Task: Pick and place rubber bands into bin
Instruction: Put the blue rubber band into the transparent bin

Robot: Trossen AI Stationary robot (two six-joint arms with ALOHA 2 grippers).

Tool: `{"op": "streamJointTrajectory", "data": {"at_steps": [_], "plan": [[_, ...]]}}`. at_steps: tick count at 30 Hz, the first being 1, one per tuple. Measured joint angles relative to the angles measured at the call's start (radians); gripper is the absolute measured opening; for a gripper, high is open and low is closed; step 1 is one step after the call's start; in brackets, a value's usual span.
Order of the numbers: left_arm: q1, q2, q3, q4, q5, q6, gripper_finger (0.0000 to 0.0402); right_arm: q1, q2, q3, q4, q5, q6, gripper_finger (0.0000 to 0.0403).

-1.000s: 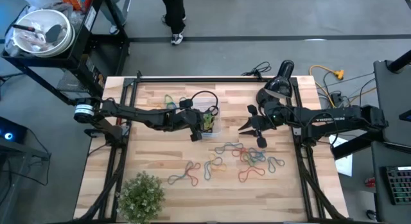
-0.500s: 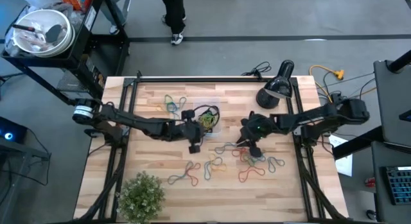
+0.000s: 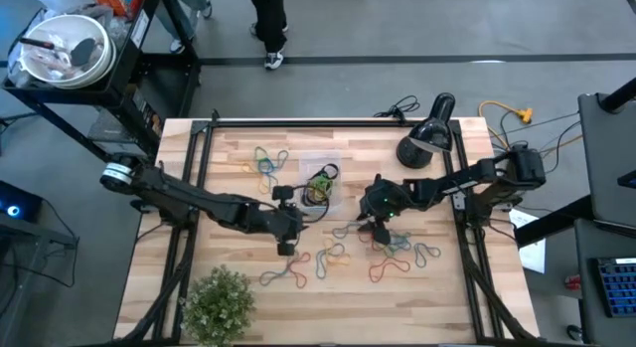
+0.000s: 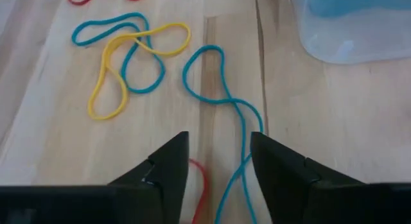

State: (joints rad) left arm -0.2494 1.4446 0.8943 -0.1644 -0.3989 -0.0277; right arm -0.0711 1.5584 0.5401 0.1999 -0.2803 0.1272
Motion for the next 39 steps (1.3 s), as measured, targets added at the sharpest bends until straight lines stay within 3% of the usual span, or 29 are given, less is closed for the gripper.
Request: {"op": "streamJointTrajectory", "data": {"at_steps": [8,19,34,39], "plan": [[-0.015,-0.121,-0.073,0.01,-0.023,-0.045,0.013,0.0,0.082,0.044,-0.004,0.045,-0.003,0.0198],[-0.034,-0.201,-0.124,0.03,-0.037,-0.053,0.013,0.012,0.148,0.058,0.01,0.097,0.029,0.0186],[-0.041,-0.206,-0.132,0.025,-0.049,-0.052,0.013,0.101,0.15,0.057,-0.007,0.303,-0.003,0.0072],[-0.045,-0.219,-0.132,0.024,-0.049,-0.052,0.013,0.121,0.15,0.056,-0.01,0.318,-0.012,0.0028]]}}
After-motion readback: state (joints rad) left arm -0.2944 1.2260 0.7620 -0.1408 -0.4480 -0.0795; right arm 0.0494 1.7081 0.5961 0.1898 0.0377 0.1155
